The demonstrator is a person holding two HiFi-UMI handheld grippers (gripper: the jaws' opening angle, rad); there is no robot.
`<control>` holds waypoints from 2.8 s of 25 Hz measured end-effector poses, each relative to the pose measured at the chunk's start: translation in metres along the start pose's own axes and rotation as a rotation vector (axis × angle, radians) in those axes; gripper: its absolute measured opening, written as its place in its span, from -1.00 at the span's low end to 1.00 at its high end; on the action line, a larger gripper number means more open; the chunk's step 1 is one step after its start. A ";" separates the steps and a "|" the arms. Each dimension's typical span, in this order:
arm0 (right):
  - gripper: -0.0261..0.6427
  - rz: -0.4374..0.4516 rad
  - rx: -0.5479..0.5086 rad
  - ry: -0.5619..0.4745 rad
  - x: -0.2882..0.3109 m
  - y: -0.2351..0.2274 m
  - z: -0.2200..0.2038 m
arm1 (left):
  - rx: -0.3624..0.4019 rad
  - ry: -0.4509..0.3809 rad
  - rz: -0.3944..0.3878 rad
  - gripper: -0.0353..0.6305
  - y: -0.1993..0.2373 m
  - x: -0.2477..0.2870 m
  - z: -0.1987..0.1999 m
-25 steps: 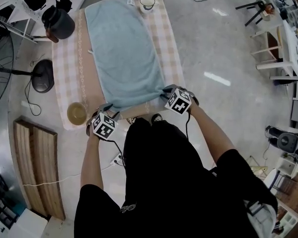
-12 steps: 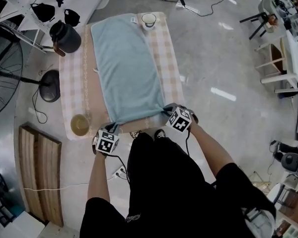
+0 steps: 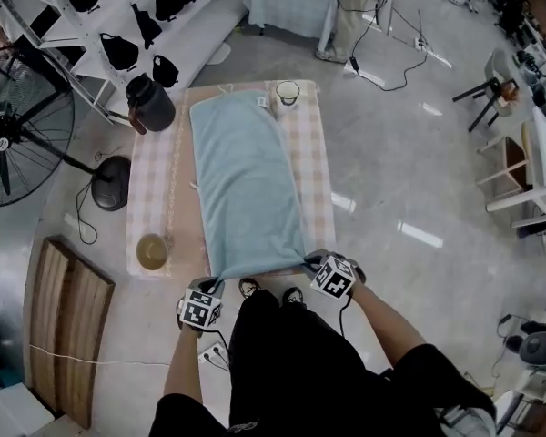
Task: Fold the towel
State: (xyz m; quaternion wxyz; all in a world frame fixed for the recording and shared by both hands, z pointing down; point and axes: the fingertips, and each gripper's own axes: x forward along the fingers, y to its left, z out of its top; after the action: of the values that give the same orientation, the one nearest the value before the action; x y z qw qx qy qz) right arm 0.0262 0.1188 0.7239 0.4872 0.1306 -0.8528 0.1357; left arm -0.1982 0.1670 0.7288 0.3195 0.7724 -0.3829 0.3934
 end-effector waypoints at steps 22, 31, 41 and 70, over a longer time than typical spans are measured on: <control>-0.85 -0.110 -0.053 -0.229 -0.094 -0.009 0.041 | -0.127 -0.289 0.083 -0.78 -0.030 -0.085 0.066; -0.85 -0.244 -0.065 -0.310 -0.113 -0.102 0.136 | -0.060 -0.428 0.149 -0.77 0.053 -0.101 0.175; -0.85 -0.323 -0.006 -0.297 -0.086 -0.199 0.219 | -0.079 -0.443 0.114 -0.78 0.154 -0.076 0.255; -0.84 -0.459 0.032 -0.226 -0.014 -0.388 0.338 | -0.079 -0.452 0.147 -0.77 0.333 -0.002 0.408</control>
State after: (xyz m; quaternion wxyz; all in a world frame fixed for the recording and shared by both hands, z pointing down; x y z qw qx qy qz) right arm -0.0986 -0.3616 0.5873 0.4047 0.3428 -0.8476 0.0197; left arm -0.3316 -0.3241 0.5929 0.2260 0.7977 -0.5151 0.2174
